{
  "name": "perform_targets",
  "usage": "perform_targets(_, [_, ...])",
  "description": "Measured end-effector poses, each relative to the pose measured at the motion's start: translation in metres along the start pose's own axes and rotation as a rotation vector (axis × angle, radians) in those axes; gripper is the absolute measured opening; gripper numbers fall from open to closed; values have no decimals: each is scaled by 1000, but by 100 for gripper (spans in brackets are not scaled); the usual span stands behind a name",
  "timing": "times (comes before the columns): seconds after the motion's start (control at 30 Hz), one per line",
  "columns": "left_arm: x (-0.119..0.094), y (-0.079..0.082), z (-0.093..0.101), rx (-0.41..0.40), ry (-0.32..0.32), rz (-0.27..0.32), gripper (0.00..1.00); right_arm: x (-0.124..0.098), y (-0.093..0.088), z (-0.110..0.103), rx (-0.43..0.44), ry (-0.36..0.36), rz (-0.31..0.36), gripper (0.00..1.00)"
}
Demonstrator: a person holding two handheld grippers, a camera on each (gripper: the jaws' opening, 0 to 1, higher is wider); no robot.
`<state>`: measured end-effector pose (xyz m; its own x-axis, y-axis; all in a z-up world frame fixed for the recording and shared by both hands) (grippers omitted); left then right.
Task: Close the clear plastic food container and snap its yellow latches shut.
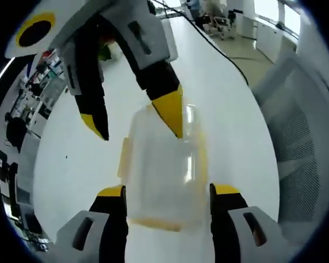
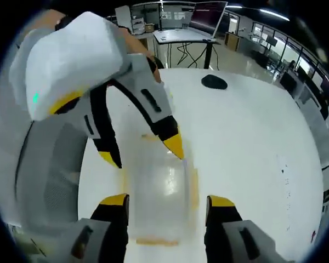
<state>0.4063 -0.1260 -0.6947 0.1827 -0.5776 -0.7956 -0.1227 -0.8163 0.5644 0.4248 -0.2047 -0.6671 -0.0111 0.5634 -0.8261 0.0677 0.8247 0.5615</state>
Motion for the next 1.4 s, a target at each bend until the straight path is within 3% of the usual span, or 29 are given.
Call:
perform_targets(0.3, [3,-11,-4,3,-16,-25,66,0,-14,-13,-44,-20,-31,62])
perform_targets(0.97, [12,-12,-9,26,-56,-34,74,5,-47,-19,-65,-93,-85,72])
perform_targets(1.23, [18,-17,-6,29,-69,-58,75,15,-48,-18,-70,-106,-66,80])
perform_targets(1.4, [22,-19,-6,45,-70,-72,77,20,-49,-15,-81,-110,-74,79])
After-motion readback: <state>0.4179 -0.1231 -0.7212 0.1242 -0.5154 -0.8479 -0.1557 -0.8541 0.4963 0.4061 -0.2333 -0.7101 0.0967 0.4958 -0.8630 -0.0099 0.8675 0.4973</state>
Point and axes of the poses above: the point that each gripper's makers call its tool centre point, and the gripper's own axes: x roughly forward along the fingers, z roughly to its right, y roughly out of its top, the point moved 4 cm from there along -x, roughly backward along the fingers, and after that the axes turned 8 degrees about z, right-handed, at the moved point
